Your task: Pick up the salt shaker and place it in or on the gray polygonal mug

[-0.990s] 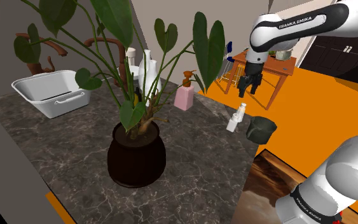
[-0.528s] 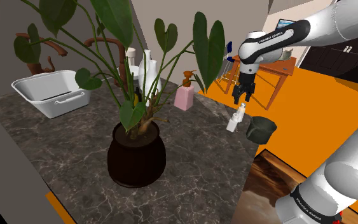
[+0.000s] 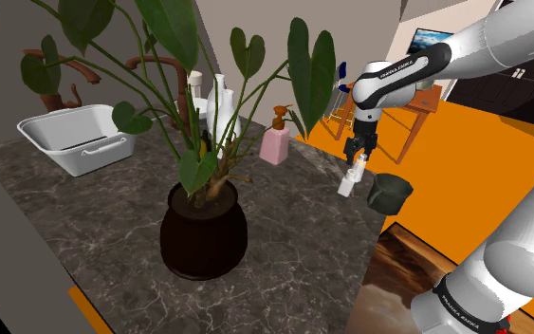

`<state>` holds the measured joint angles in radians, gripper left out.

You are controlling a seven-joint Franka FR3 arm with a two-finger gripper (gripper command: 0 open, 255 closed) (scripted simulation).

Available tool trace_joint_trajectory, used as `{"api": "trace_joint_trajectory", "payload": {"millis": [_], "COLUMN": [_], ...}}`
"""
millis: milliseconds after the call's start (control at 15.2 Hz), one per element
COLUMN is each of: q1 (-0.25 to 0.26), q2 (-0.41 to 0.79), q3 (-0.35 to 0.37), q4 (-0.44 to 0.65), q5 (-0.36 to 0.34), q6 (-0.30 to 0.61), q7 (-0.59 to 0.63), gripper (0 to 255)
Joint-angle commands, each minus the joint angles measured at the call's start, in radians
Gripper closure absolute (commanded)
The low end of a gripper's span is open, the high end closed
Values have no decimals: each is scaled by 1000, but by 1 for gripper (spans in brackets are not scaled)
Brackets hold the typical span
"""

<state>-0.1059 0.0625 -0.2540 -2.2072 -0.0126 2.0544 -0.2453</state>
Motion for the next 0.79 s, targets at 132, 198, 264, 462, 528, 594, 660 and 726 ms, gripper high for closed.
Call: {"api": "trace_joint_trajectory", "payload": {"millis": [132,198,264,462,528,594,660,726], "q1": [0,0,0,0,0,0,0,0], "q2": [0,0,0,0,0,0,-1,-1], "q3": [0,0,0,0,0,0,0,0], "q4": [-4,-4,-4,-4,-4,-4,-5,-5], "q5": [0,0,0,0,0,0,0,0], "q6": [5,5,5,5,5,5,4,5], "q7": [0,0,0,0,0,0,0,0], "gripper": [0,0,0,255,255,255,255,255]}}
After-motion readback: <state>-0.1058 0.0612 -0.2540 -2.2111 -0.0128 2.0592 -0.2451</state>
